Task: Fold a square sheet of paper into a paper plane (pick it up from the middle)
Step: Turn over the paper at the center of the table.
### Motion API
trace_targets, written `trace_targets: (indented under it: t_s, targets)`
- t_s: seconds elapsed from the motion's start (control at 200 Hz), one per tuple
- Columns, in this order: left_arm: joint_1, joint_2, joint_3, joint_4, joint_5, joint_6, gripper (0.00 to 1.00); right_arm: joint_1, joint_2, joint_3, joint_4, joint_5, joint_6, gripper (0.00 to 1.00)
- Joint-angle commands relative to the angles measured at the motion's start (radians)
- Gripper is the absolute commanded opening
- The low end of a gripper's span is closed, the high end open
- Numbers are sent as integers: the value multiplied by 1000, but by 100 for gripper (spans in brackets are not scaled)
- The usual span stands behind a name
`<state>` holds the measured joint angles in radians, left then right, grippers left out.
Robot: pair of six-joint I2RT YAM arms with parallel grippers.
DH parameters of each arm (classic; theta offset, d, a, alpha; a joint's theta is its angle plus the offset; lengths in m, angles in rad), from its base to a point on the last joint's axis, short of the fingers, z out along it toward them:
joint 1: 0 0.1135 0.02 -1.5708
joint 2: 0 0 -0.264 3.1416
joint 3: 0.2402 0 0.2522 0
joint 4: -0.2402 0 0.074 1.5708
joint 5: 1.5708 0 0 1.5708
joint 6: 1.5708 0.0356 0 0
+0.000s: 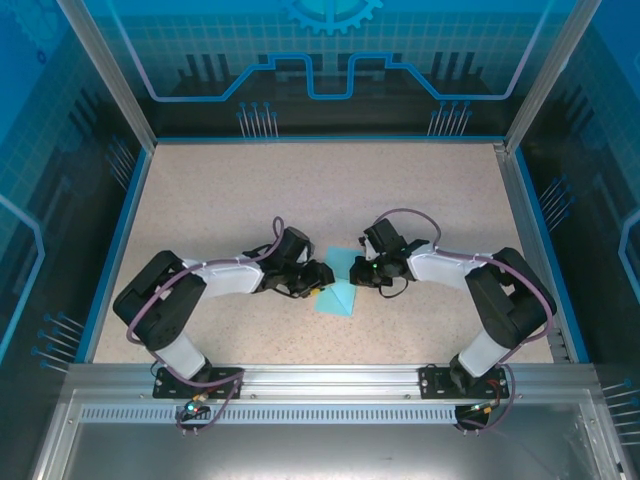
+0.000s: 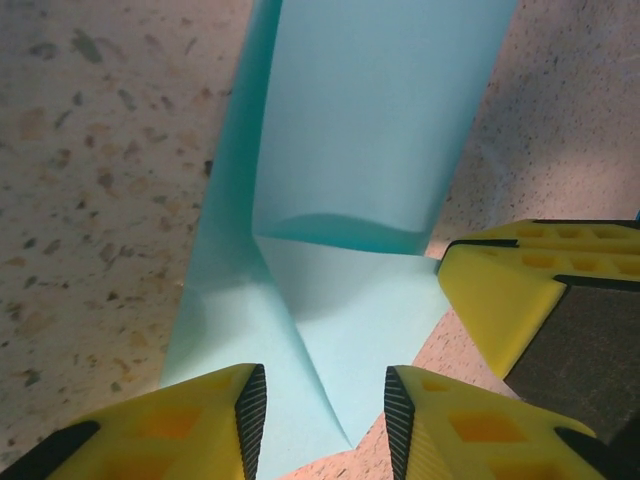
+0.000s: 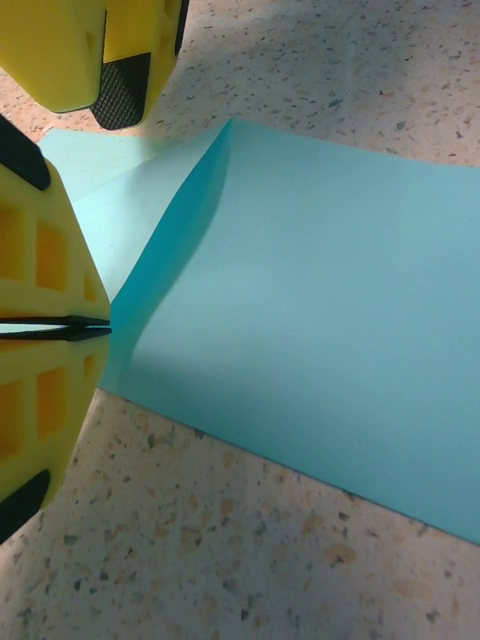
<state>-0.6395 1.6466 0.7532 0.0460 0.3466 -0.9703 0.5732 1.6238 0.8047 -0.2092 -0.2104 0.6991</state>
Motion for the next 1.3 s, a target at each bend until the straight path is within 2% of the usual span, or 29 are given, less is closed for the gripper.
trace_targets:
  t_s: [0.0, 0.73, 1.065, 1.155, 1.296]
  targets:
    - [-6, 26, 33, 29, 45, 4, 39, -13, 5, 0, -13, 6, 5, 12]
    - [-11, 77, 63, 52, 64, 17, 37, -23, 8, -12, -24, 22, 10, 9]
    - [-12, 104, 95, 61, 78, 47, 20, -24, 4, -12, -34, 23, 13, 10]
    - [-12, 105, 105, 49, 68, 61, 13, -28, -17, -12, -54, 25, 12, 15]
    - [-12, 98, 122, 12, 42, 104, 6, -36, -124, -7, -136, 101, 3, 38]
